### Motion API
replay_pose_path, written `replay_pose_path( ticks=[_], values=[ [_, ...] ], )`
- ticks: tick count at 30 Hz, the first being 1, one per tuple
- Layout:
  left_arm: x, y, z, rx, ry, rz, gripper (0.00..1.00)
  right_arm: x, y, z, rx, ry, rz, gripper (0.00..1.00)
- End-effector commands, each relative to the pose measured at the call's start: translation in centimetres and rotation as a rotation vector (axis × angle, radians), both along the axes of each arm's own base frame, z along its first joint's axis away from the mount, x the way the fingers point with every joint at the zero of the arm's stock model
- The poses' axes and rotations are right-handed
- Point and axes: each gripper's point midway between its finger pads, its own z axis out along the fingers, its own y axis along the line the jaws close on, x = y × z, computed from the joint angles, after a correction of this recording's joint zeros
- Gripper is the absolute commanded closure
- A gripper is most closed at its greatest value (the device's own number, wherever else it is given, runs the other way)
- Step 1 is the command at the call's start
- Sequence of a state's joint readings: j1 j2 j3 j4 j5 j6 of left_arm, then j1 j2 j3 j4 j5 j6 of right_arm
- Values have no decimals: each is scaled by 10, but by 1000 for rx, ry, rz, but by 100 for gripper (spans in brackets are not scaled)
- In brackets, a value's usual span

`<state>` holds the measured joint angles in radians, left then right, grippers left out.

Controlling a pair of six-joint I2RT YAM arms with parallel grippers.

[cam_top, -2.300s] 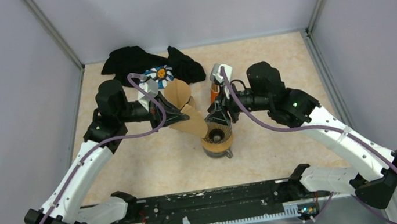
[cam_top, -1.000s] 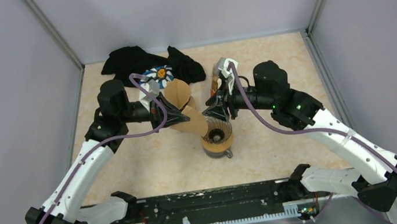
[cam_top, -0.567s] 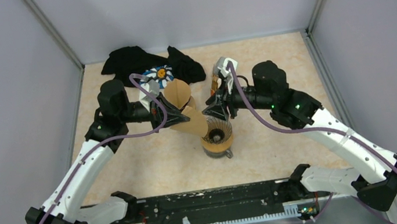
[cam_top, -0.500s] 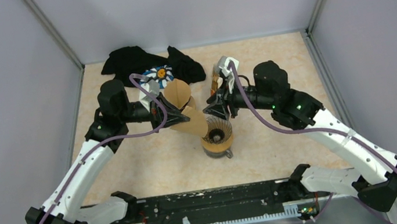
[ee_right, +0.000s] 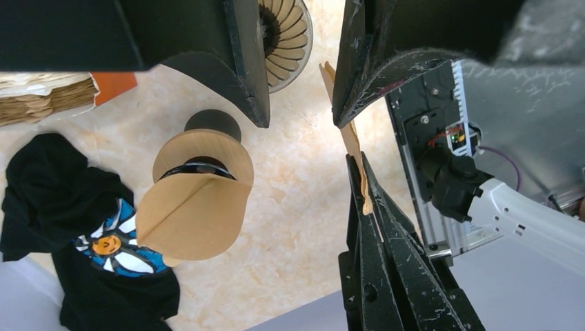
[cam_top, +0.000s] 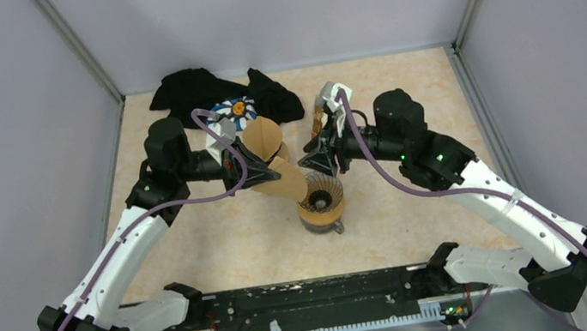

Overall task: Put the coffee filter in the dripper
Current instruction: Place the coffee filter in the coffee dripper.

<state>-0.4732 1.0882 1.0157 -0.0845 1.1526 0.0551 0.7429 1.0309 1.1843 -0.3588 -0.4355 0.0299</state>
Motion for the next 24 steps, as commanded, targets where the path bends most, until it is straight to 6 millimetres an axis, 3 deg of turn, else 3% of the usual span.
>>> replay_pose_path(
  ticks=[1, 12, 24],
  values=[
    [-1, 1, 4, -17, -28, -12, 100, -3, 9, 11, 49, -21, 54, 61],
    [0, 1, 4, -16, -29, -6, 100, -12, 9, 13, 59, -25, 96, 60],
    [-1, 1, 4, -18, -28, -9, 100, -8, 11, 4, 33, 1, 91, 60]
  ],
)
